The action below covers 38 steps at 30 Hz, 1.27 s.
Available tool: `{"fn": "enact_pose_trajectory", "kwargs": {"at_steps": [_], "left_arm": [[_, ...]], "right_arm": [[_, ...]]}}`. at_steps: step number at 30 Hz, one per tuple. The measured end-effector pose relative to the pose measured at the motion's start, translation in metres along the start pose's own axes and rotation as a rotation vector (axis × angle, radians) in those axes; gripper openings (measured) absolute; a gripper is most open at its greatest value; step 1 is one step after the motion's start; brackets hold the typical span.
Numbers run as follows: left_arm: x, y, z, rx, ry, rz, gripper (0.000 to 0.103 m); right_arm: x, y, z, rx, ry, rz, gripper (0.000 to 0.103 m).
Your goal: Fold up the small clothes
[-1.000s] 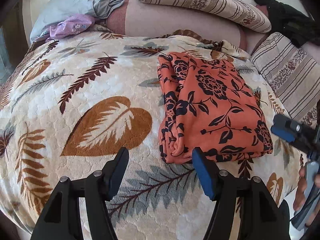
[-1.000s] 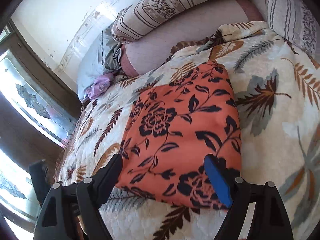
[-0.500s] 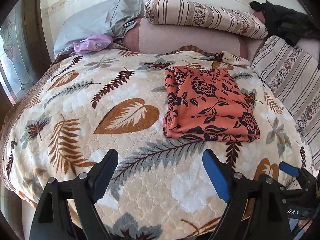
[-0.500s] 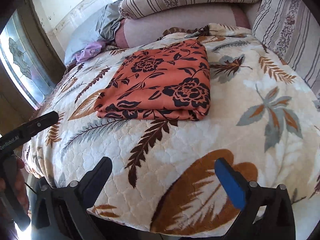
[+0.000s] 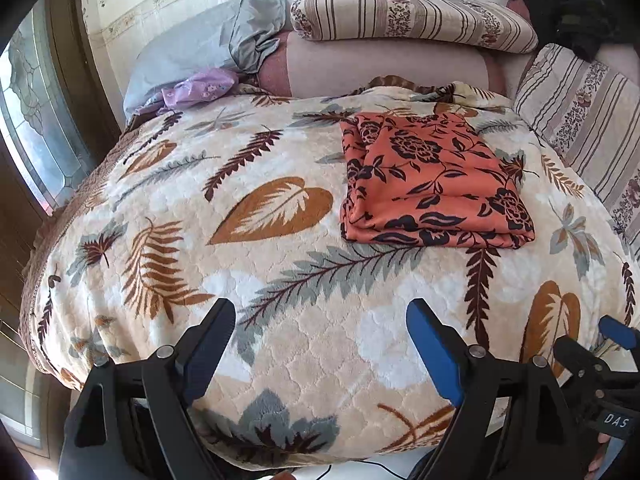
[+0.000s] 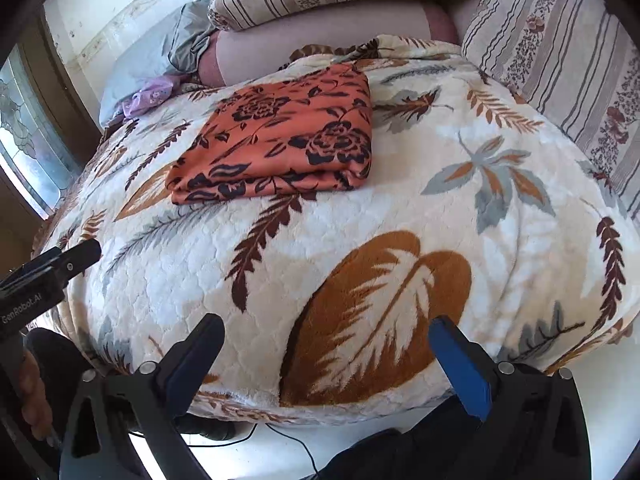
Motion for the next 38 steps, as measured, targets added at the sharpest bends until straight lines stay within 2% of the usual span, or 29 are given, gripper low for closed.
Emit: {"fn": "enact_pose_trajectory", "kwargs": {"at_steps": [6,12,22,30,38], "left_arm": [[-0.003,-0.014,0.019,0.051,-0.054,-0.04,0.091],[0.002,-0.016,0.03,0.062,-0.054,-0.054,0.091],[0.006,-0.014,0.04,0.063,-0.069,-0.104,0.091],[0.015,-0.008,0.051,0.062,-0.06,-0.096,0.091],[0.027,0.0,0.069,0.113,-0.047,-0.074,0.095]], "right_arm": [[-0.016,-0.019,0.037,0.056,-0.114,-0.07,0.103],[-0.023,-0.027,0.06,0.093,-0.136,-0.107,0.103],[-0.032,-0.023,0.077,0.092,-0.174,-0.129,0.103],[-0.031,-0.013,0.083,0.073,-0.181,-0.132,0.103],[-0.025,0.006,0.096,0.057,-0.181,-0.115,0.103]]}}
Point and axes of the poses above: each gripper's, at about its wrist camera, not at the fingertips, and y roughly the way its jaws point, x to its right, z to its top, the point moved 3 cm from there along y, roughly the way its jaws point, and after that the axes turned 14 degrees about z, right-handed, at the moved point
